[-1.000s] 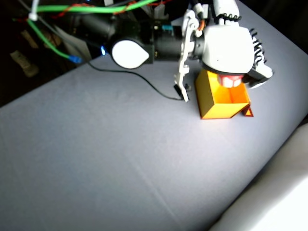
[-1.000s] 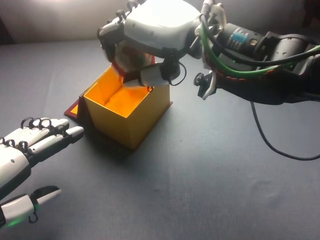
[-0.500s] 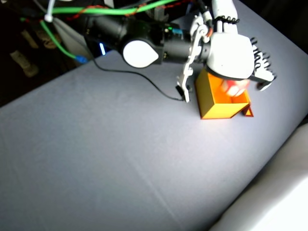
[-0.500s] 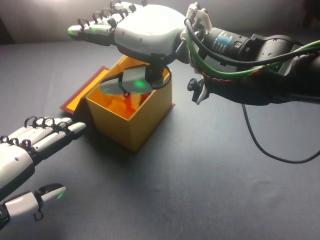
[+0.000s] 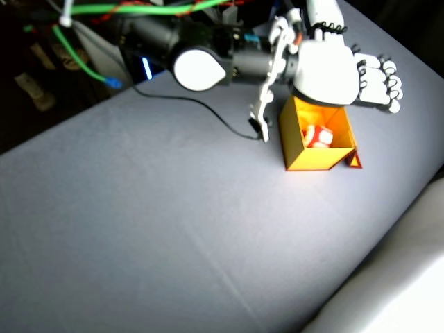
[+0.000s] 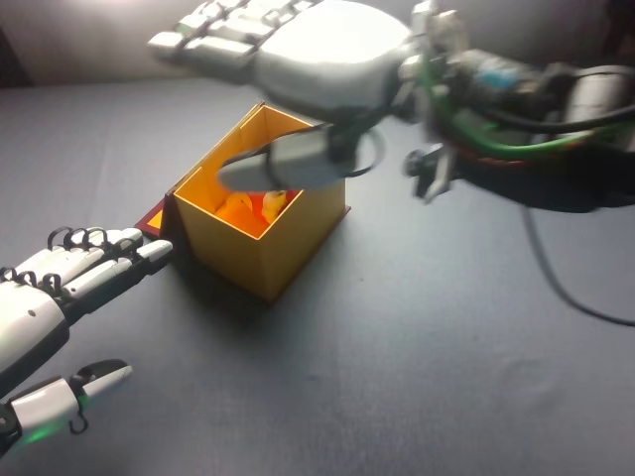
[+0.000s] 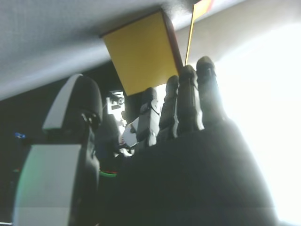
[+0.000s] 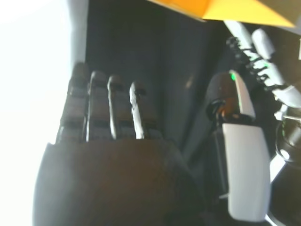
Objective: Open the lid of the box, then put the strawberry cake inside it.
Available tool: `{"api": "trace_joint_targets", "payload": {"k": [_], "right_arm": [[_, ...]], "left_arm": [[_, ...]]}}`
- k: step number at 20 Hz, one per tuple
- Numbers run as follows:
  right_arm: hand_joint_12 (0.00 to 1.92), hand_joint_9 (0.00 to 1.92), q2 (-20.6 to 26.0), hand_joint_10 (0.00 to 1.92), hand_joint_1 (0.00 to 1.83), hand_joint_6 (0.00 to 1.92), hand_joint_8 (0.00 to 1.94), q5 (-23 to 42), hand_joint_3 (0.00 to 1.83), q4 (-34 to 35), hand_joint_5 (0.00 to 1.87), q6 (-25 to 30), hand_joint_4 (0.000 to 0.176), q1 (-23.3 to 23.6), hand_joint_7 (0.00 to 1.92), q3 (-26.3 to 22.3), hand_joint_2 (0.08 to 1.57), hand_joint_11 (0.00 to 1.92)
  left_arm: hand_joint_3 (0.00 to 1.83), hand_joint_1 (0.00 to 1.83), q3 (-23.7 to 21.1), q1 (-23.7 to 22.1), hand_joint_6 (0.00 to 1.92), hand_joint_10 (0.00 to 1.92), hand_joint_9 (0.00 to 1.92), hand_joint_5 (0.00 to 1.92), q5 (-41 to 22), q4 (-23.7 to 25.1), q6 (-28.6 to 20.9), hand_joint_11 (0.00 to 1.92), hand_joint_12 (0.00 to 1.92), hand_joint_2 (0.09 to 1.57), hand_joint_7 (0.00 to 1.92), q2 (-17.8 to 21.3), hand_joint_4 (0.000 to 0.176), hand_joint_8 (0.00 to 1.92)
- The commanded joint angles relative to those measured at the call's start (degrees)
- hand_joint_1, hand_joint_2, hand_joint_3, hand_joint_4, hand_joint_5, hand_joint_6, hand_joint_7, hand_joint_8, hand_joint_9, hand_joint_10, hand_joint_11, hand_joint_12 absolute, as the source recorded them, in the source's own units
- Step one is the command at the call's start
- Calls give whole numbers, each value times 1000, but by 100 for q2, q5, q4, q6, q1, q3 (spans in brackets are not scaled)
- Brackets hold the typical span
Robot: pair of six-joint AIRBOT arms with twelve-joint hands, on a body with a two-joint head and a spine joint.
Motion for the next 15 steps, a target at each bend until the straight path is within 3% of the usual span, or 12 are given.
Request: {"api": "trace_joint_targets", "payload": {"k": [1,2,4,6,7,8,9,10,11,12,13,15], "right_arm": [[0,0,135,0,472,0,0,817,7,53,0,10,44,-36,0,-71,1184,0],[0,0,359,0,465,0,0,977,15,34,0,10,47,-131,0,-248,1211,0],[0,0,765,0,467,0,0,1282,19,31,0,11,0,-292,0,-543,1228,0],[0,0,1196,0,325,0,0,1647,11,29,0,12,0,-517,0,-939,1223,0],[0,0,1433,0,307,0,0,1875,13,29,0,14,45,-671,0,-1102,1229,0],[0,0,1651,0,361,0,0,2017,21,32,0,38,29,-821,0,-1227,1259,0],[0,0,1940,0,407,0,0,2176,20,30,0,72,28,-1012,0,-1402,1270,0],[0,0,2122,0,431,0,0,2288,18,31,0,77,1,-1141,0,-1509,1277,0],[0,0,2281,0,330,0,0,2414,13,53,0,86,38,-1300,0,-1612,1270,0],[0,0,2511,0,264,0,0,2621,6,136,0,88,58,-1519,0,-1767,1256,0],[0,0,2691,0,214,0,0,2892,0,284,0,88,120,-1785,0,-1887,1224,0],[0,0,2942,0,241,0,0,3449,5,640,0,87,159,-2336,0,-2069,1253,0]], "left_arm": [[0,798,-10,-43,0,0,0,61,-819,-59,-25,0,0,1360,0,-9,112,0],[0,732,-16,-42,2,0,0,23,-865,-80,-24,0,0,1355,0,-8,116,0],[0,645,-23,-40,0,0,0,0,-999,-134,-22,0,0,1353,0,7,100,0],[2,532,-42,-37,0,0,0,0,-1186,-199,0,0,0,1353,0,49,87,0],[1,433,-46,-35,0,0,0,0,-1265,-222,16,0,0,1349,0,63,109,0],[5,357,-49,-32,0,0,0,0,-1349,-248,24,0,0,1358,0,73,112,0],[6,297,-48,-25,0,0,0,0,-1450,-274,25,0,0,1361,0,86,108,0],[6,263,-47,-23,0,0,0,0,-1508,-284,33,0,0,1362,0,98,100,0],[3,231,-47,-23,0,0,0,0,-1572,-294,46,0,0,1358,0,115,115,0],[2,215,-41,-23,0,0,0,0,-1643,-305,60,0,0,1358,0,137,124,0],[3,214,-24,-25,0,0,0,0,-1718,-320,77,0,0,1359,0,159,119,0],[0,209,23,-53,0,0,0,0,-1907,-350,91,0,0,1355,0,185,135,0]]}}
